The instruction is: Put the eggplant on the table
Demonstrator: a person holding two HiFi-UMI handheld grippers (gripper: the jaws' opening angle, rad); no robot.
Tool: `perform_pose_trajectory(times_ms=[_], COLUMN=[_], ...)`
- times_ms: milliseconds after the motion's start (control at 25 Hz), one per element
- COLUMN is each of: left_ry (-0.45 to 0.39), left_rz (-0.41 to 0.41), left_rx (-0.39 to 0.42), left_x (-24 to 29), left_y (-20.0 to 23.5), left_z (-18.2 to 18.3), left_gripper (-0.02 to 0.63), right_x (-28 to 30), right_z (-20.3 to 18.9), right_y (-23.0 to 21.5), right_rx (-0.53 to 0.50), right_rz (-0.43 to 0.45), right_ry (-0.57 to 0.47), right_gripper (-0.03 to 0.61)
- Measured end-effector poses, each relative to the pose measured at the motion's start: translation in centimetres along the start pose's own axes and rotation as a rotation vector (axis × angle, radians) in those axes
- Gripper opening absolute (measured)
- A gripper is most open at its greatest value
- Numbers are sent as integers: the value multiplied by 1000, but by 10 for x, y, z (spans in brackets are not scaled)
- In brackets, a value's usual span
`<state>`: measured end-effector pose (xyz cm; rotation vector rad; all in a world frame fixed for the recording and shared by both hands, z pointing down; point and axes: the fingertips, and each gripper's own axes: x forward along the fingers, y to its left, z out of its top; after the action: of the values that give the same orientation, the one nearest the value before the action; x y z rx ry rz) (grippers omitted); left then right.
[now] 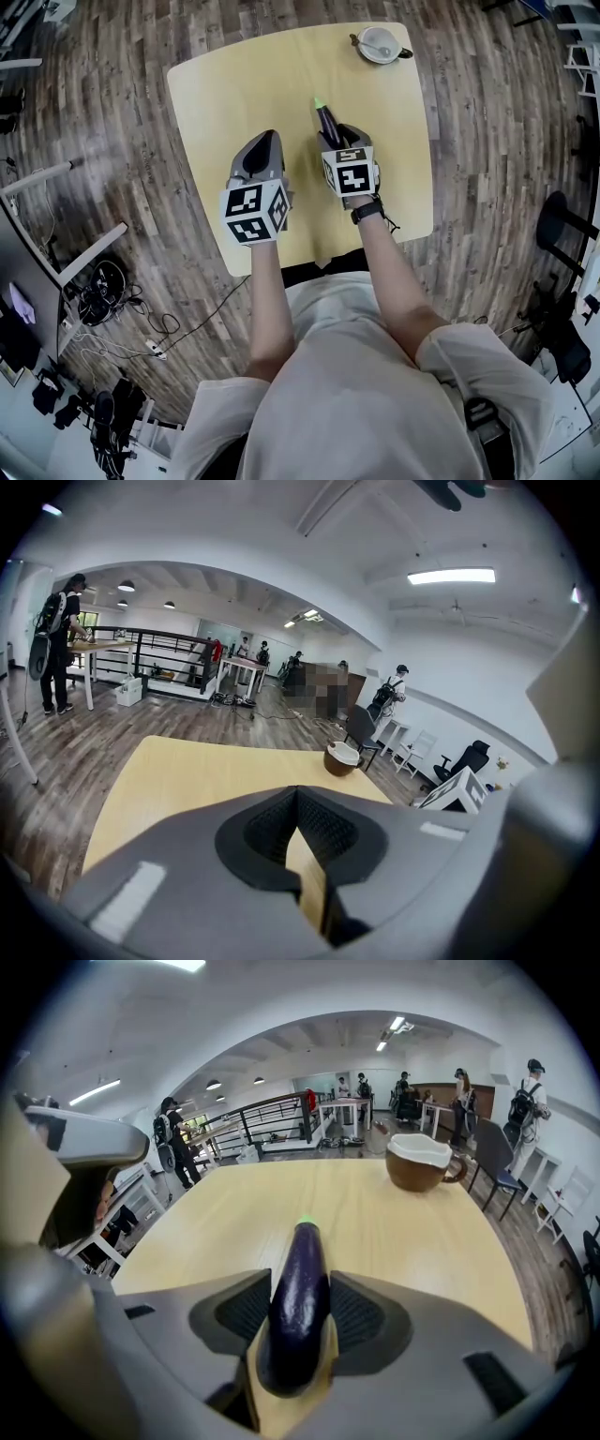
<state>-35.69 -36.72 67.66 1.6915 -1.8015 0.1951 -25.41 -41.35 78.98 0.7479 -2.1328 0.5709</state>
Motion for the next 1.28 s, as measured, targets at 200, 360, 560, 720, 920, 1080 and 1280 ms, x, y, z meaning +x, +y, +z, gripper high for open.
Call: perform_pose_trajectory(times_ms=[200, 360, 560, 720, 920, 1080, 1280], left_ry=[-23, -43, -83, -129, -203, -257, -319], left_rz=[-11, -14, -17, -7, 4, 5, -14], left_rx=[37, 49, 67, 86, 113, 140, 180], left_x=[-11, -22, -40, -58, -81, -102, -124], left_y=[-4, -8, -16, -20, -24, -30, -50], left_z=[13, 19, 32, 47, 73, 93, 114], left_gripper=[8, 8, 8, 8, 8, 8, 8], right_x=[-5, -25, -58, -86, -128, -166, -216], right_z=[6, 14, 24, 45, 79, 97, 120], right_y=[2, 7, 16, 22, 25, 30, 32], right_rx=[12, 24, 23, 1, -35, -61, -81], right_rz=[-10, -7, -8, -4, -21, -40, -59], right_ry=[-58, -116, -190, -268, -376, -457, -568], right_gripper=[237, 244, 244, 244, 219, 179, 140])
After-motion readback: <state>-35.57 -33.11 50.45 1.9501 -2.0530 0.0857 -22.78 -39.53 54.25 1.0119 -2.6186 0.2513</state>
